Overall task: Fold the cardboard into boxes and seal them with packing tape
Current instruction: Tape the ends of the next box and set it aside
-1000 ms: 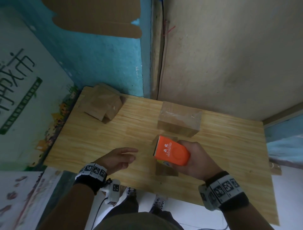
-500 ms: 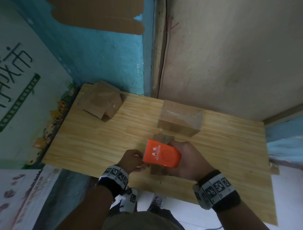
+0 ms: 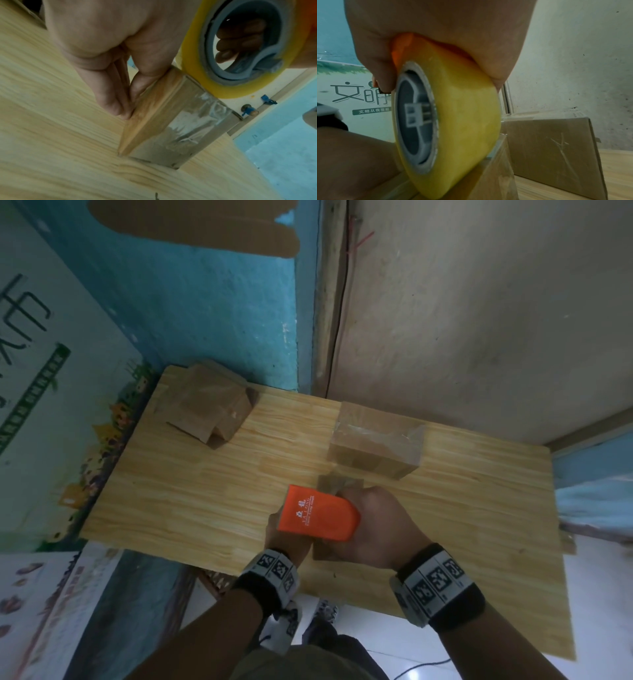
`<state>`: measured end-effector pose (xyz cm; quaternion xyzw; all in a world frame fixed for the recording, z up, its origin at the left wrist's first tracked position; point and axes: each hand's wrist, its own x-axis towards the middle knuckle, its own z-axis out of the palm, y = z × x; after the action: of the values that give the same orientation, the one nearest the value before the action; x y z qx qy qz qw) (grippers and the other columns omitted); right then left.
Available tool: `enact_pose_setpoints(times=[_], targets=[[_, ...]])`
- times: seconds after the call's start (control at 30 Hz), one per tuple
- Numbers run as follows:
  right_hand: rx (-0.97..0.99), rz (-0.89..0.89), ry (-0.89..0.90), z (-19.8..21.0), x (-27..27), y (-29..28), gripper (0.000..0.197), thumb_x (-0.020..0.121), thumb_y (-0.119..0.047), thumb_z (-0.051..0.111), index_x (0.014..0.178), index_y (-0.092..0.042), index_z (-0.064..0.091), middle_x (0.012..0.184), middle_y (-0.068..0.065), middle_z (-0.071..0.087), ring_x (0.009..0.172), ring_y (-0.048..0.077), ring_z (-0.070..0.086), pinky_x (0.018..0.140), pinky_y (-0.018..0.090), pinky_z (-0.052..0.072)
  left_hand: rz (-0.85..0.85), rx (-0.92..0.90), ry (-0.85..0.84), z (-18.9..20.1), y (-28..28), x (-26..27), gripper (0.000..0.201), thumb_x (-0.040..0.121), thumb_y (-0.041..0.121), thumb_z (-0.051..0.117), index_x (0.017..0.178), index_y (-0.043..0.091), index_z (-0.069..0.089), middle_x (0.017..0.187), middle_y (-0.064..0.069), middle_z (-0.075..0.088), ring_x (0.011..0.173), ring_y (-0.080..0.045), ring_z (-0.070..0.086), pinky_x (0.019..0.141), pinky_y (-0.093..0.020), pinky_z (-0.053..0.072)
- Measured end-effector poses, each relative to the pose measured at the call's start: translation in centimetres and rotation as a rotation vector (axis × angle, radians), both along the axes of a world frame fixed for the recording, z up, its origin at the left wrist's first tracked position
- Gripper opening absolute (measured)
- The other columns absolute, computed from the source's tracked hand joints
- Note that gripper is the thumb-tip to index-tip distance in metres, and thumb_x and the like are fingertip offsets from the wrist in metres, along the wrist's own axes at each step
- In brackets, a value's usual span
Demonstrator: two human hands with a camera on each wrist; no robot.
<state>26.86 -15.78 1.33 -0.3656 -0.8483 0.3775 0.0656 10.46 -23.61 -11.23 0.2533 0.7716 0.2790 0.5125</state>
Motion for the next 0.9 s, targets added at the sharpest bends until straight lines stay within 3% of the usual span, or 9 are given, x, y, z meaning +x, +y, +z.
enact_pose_setpoints(times=[0.1, 0.17, 0.23, 0.37, 0.4, 0.5, 0.67, 0.8, 0.9], targets=[[0.004, -0.009, 0.001, -0.1, -0.1, -0.1, 0.047, 0.064, -0.055, 0.094, 0.096, -0.031, 0.07, 0.087, -0.015, 0.072, 0.072, 0.004, 0.068, 0.066, 0.029, 0.058, 0.042, 0.079, -0.044, -1.4, -0.3, 0.1, 0.029, 0.088, 0.04, 0.062, 0.102, 0.015, 0.06, 0.082, 0.006, 0.068, 0.076, -0.015, 0.068, 0.06, -0.015, 0.05], [0.003, -0.013, 0.005, -0.1, -0.2, -0.2, 0.047, 0.063, -0.055, 0.094, 0.095, -0.032, 0.069, 0.086, -0.014, 0.072, 0.072, 0.004, 0.068, 0.066, 0.031, 0.058, 0.155, 0.107, -0.082, -1.3, -0.3, 0.4, 0.035, 0.081, 0.044, 0.06, 0.094, 0.013, 0.052, 0.072, 0.005, 0.064, 0.065, -0.015, 0.063, 0.06, -0.024, 0.05], [0.001, -0.016, -0.006, -0.2, -0.3, -0.2, 0.048, 0.062, -0.057, 0.093, 0.095, -0.03, 0.07, 0.087, -0.014, 0.073, 0.073, 0.004, 0.069, 0.069, 0.034, 0.059, 0.208, 0.118, -0.112, -1.2, -0.6, 0.6, 0.021, 0.087, 0.029, 0.062, 0.089, 0.015, 0.046, 0.068, 0.005, 0.061, 0.059, -0.012, 0.06, 0.06, -0.03, 0.05], [-0.024, -0.026, -0.01, -0.4, -0.2, -0.2, 0.052, 0.06, -0.063, 0.091, 0.095, -0.031, 0.07, 0.087, -0.015, 0.073, 0.074, 0.003, 0.069, 0.07, 0.037, 0.06, 0.281, 0.115, -0.21, -1.6, -0.6, 1.2, 0.024, 0.092, 0.032, 0.065, 0.1, 0.011, 0.057, 0.086, -0.001, 0.071, 0.069, -0.004, 0.064, 0.062, -0.017, 0.051], [-0.023, -0.026, -0.008, -0.4, -0.1, -0.2, 0.053, 0.06, -0.065, 0.09, 0.095, -0.031, 0.07, 0.087, -0.015, 0.072, 0.073, 0.003, 0.069, 0.07, 0.037, 0.06, 0.268, 0.123, -0.238, -1.1, -0.4, 1.4, 0.011, 0.097, 0.022, 0.063, 0.095, 0.013, 0.057, 0.079, 0.008, 0.069, 0.068, -0.001, 0.061, 0.061, -0.012, 0.05], [-0.023, -0.025, 0.006, -0.2, 0.0, -0.3, 0.053, 0.061, -0.065, 0.089, 0.095, -0.03, 0.07, 0.087, -0.014, 0.072, 0.074, 0.005, 0.068, 0.07, 0.039, 0.059, 0.044, 0.159, -0.154, 0.1, -0.1, 1.9, 0.034, 0.106, 0.0, 0.042, 0.076, 0.014, 0.047, 0.059, 0.006, 0.056, 0.05, 0.003, 0.055, 0.053, -0.011, 0.048], [-0.018, -0.013, 0.01, -0.1, -0.2, -0.3, 0.049, 0.062, -0.06, 0.092, 0.091, -0.029, 0.068, 0.084, -0.013, 0.069, 0.072, 0.004, 0.065, 0.067, 0.039, 0.057, 0.158, 0.124, -0.29, 0.3, 0.0, 1.5, 0.037, 0.107, 0.0, 0.042, 0.075, 0.017, 0.046, 0.066, 0.004, 0.052, 0.056, 0.002, 0.055, 0.056, -0.008, 0.046], [-0.027, -0.036, 0.016, -0.1, 0.1, -0.5, 0.048, 0.062, -0.061, 0.085, 0.091, -0.027, 0.068, 0.083, -0.012, 0.07, 0.071, 0.007, 0.066, 0.067, 0.039, 0.057, 0.081, 0.218, -0.179, 1.4, -0.1, 1.4, 0.034, 0.106, -0.002, 0.044, 0.076, 0.014, 0.047, 0.067, -0.001, 0.051, 0.049, 0.006, 0.054, 0.054, -0.011, 0.047], [-0.035, -0.041, 0.043, 0.1, 0.2, -0.6, 0.045, 0.061, -0.06, 0.08, 0.089, -0.026, 0.068, 0.08, -0.012, 0.07, 0.069, 0.007, 0.066, 0.065, 0.036, 0.056, -0.003, 0.278, -0.109, 2.4, -0.1, 1.1, 0.033, 0.105, 0.001, 0.048, 0.077, 0.016, 0.052, 0.06, 0.009, 0.061, 0.056, -0.001, 0.059, 0.058, -0.017, 0.051]])
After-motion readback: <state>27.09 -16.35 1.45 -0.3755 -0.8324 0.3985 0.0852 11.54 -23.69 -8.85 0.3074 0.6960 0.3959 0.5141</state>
